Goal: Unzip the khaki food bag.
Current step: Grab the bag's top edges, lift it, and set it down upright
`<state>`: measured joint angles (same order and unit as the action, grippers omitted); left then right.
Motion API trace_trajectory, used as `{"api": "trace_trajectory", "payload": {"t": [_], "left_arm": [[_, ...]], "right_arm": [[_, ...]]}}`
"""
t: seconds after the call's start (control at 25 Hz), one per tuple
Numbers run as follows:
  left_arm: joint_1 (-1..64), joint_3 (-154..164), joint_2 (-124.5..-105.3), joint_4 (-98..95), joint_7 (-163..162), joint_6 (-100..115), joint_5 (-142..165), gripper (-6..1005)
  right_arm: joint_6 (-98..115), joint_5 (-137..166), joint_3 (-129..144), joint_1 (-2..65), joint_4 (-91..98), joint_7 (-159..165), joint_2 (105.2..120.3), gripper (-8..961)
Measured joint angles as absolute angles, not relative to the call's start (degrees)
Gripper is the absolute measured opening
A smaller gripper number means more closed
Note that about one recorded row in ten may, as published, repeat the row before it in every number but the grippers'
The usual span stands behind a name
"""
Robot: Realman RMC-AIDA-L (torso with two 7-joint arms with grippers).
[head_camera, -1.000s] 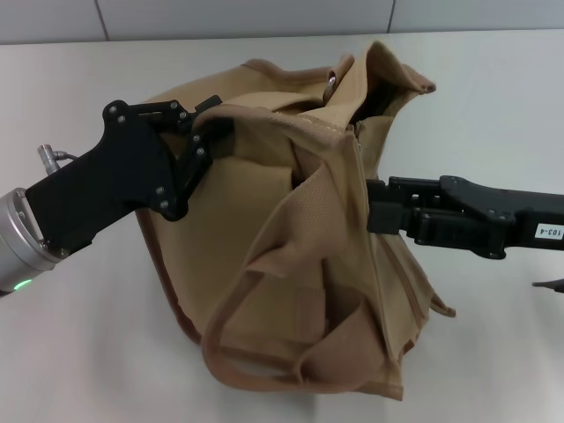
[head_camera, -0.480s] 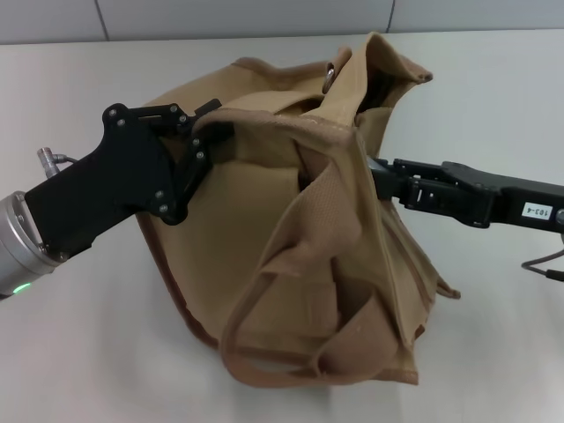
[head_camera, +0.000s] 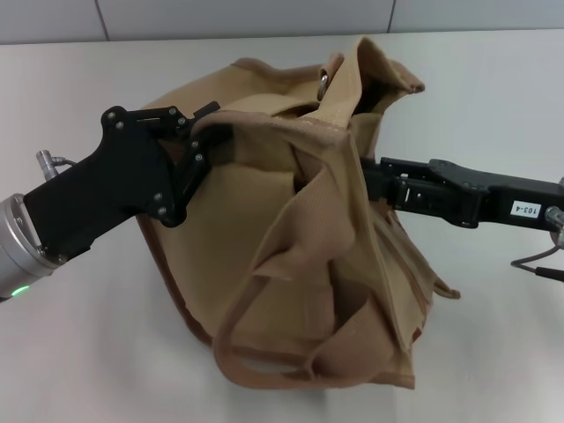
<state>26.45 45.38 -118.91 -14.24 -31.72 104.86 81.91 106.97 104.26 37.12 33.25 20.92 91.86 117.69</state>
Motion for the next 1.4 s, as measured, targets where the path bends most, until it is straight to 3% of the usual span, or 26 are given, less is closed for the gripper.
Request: {"api": "trace_trajectory", "payload": {"t": [0.32, 0.8, 1.4], "left_arm": [[26.7, 45.3, -118.91, -14.2, -31.7, 104.9, 81.9, 62], [26.9, 45.3, -119.0, -14.2, -31.8, 104.9, 81.9, 62], [26.5, 45.1, -119.0, -14.2, -31.9, 106.1, 81.9, 62]], "right_arm": [[110.1, 104.5, 37.3, 33.1, 21.0, 91.8, 117.7, 534], [110.6, 104.7, 39.4, 33.3, 20.9, 92.2, 117.54, 378], [106.1, 105.0, 39.8, 33.8, 20.8, 93.8, 118.17, 376]]}}
